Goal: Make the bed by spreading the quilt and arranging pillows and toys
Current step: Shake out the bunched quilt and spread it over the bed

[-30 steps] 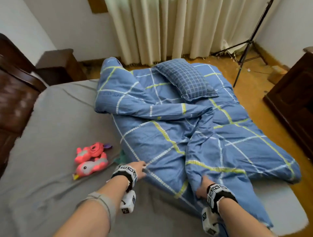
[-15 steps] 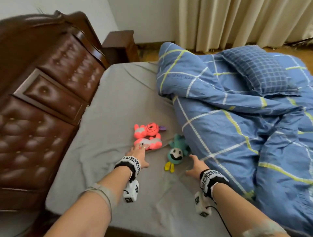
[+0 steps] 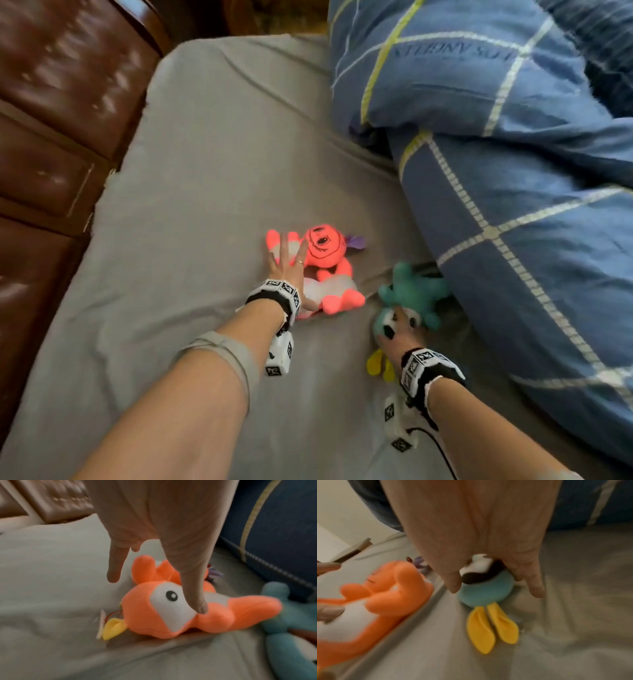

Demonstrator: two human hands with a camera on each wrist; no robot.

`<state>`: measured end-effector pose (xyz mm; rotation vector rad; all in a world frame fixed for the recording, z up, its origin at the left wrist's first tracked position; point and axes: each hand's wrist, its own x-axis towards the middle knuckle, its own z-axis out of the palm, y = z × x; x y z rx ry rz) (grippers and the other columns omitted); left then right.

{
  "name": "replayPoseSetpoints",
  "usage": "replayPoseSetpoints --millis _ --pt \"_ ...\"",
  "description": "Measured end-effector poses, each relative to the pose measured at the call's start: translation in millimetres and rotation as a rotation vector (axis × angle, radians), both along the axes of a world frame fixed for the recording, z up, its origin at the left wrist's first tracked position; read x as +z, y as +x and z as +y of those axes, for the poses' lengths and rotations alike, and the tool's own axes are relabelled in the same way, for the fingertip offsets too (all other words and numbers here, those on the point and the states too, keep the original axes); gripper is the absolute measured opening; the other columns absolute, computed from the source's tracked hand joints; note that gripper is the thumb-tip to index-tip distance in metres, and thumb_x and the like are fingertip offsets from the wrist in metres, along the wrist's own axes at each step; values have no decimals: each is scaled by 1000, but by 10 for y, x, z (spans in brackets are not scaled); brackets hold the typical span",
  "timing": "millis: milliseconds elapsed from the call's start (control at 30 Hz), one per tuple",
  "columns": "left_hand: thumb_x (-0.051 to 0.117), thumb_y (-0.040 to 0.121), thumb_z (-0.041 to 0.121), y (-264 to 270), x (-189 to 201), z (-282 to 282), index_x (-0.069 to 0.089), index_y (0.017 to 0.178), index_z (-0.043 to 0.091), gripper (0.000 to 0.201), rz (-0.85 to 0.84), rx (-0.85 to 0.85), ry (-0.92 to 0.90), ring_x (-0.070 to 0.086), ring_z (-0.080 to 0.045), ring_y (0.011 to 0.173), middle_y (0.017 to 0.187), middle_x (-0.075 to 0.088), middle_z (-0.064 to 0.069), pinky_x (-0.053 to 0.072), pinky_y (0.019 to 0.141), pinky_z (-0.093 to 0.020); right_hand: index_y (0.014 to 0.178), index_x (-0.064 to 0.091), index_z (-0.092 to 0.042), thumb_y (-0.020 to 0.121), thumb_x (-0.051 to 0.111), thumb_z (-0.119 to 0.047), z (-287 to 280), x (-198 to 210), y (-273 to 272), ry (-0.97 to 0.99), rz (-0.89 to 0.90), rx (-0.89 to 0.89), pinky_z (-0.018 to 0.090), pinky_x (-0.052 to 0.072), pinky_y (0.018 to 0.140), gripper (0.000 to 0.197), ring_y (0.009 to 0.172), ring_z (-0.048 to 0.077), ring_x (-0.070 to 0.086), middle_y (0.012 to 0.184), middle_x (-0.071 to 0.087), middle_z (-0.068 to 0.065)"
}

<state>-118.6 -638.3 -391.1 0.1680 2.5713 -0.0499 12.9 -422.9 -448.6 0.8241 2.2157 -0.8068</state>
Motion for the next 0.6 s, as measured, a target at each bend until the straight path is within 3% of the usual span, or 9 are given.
replayPoseSetpoints --millis 67,133,233,300,433,600 --pt "78 62 56 -160 -331 -11 -11 153 26 131 -23 -58 -58 -16 -36 147 159 -20 -14 5 120 -46 153 17 -43 92 59 -32 -24 -304 -64 30 15 20 39 41 105 75 127 42 46 145 32 29" --pt "77 60 54 -265 -557 25 -8 152 29 128 -23 -75 -90 -5 -32 149 158 -10 -11 14 118 -46 150 21 -49 94 52 -27 -19 -527 -122 82 20 29 42 40 106 68 125 43 46 142 32 28" --pt "77 61 44 -241 -700 79 14 149 26 110 -1 -75 -71 15 -27 143 147 18 -11 31 109 -46 148 27 -47 96 46 -21 -3 -580 -163 99 10 43 40 38 108 61 129 43 43 143 32 27" --pt "81 61 42 -163 -623 90 26 144 25 101 7 -33 -50 28 -25 135 138 30 -8 38 102 -42 147 33 -44 94 48 -14 64 -479 -186 78 5 70 36 40 105 63 125 40 48 140 39 24" --pt "77 71 28 146 -296 -41 41 131 19 70 -126 124 74 51 -33 121 134 35 -9 44 100 -41 134 52 -41 84 59 -12 6 -64 -44 4 16 145 28 43 98 58 120 32 57 128 55 13" --pt "69 76 29 337 657 -20 39 137 17 69 -60 246 217 46 -31 129 150 23 -7 40 103 -36 136 48 -42 83 57 -12 -110 883 149 -52 99 144 28 43 100 61 118 32 58 130 48 11"
